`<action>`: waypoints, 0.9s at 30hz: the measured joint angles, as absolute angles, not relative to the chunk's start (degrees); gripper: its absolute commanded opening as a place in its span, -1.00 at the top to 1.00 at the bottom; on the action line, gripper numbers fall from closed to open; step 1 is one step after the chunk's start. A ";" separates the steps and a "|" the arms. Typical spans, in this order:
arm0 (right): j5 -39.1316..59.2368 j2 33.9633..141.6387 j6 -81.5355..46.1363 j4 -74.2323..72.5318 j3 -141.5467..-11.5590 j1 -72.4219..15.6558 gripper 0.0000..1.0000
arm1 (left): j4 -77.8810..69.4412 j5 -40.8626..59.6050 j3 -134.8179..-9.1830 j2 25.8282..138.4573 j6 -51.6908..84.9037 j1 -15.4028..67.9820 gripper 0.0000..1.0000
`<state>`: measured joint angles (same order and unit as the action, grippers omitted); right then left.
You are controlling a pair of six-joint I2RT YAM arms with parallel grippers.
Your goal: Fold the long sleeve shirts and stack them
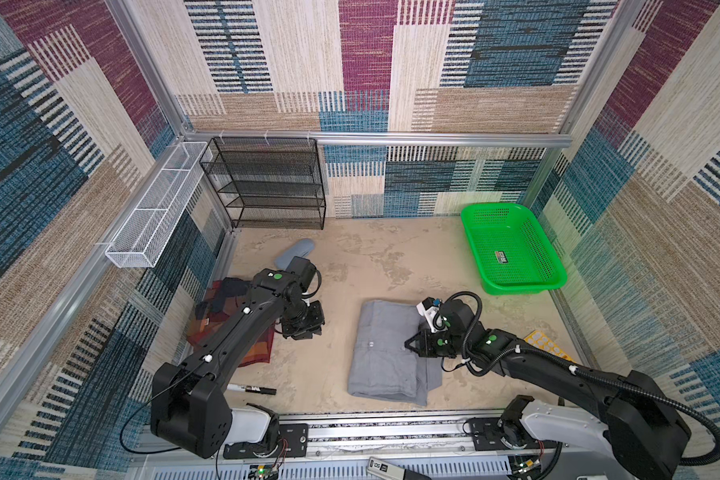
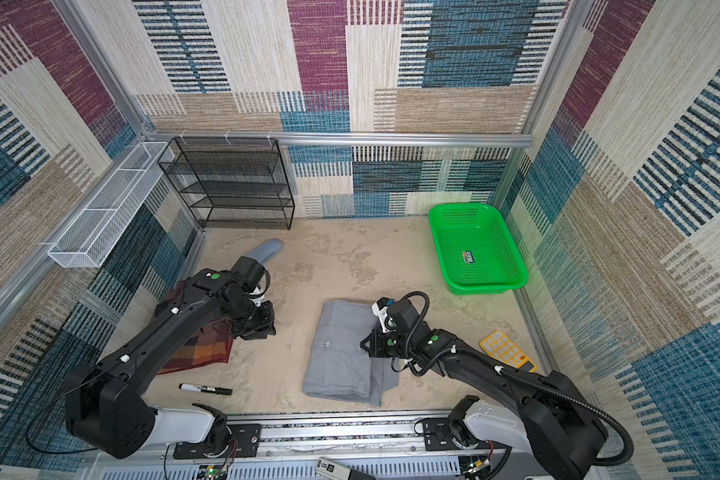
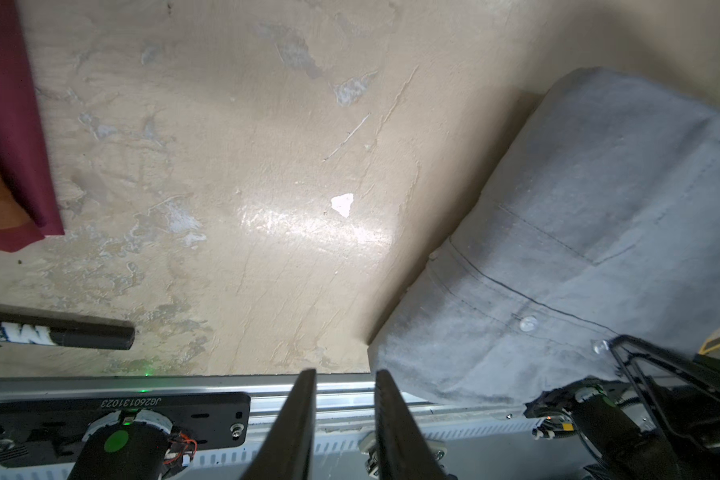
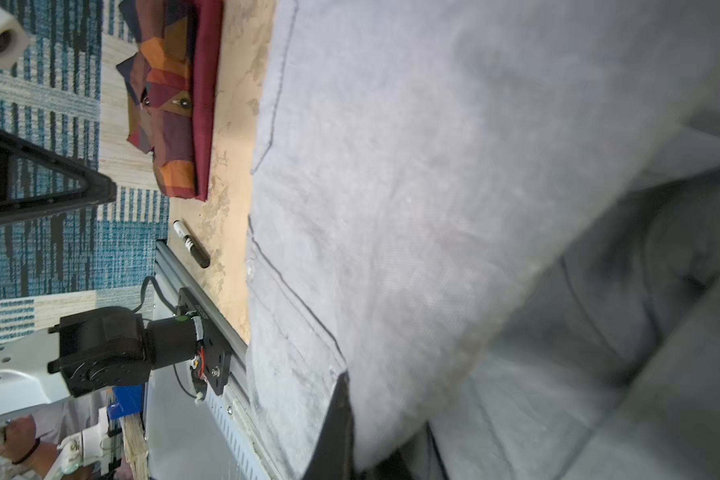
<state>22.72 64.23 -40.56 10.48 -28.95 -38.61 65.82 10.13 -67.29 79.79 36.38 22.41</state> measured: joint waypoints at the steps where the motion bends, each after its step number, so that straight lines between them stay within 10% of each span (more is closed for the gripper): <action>1: 22.24 63.83 -41.06 10.55 -28.05 -38.54 1.00 | 65.80 9.41 -67.94 80.60 36.86 23.55 0.43; 14: 24.95 75.37 -46.24 0.97 -23.51 -37.45 1.00 | 64.90 6.35 -70.85 85.86 40.29 27.64 0.46; 24: 20.84 63.61 -46.19 11.62 -27.29 -37.36 0.99 | 64.42 4.78 -77.19 92.23 43.07 34.81 0.47; 27: 20.10 64.73 -46.22 16.36 -26.83 -37.19 0.30 | 64.14 4.67 -80.51 97.08 44.05 37.71 0.49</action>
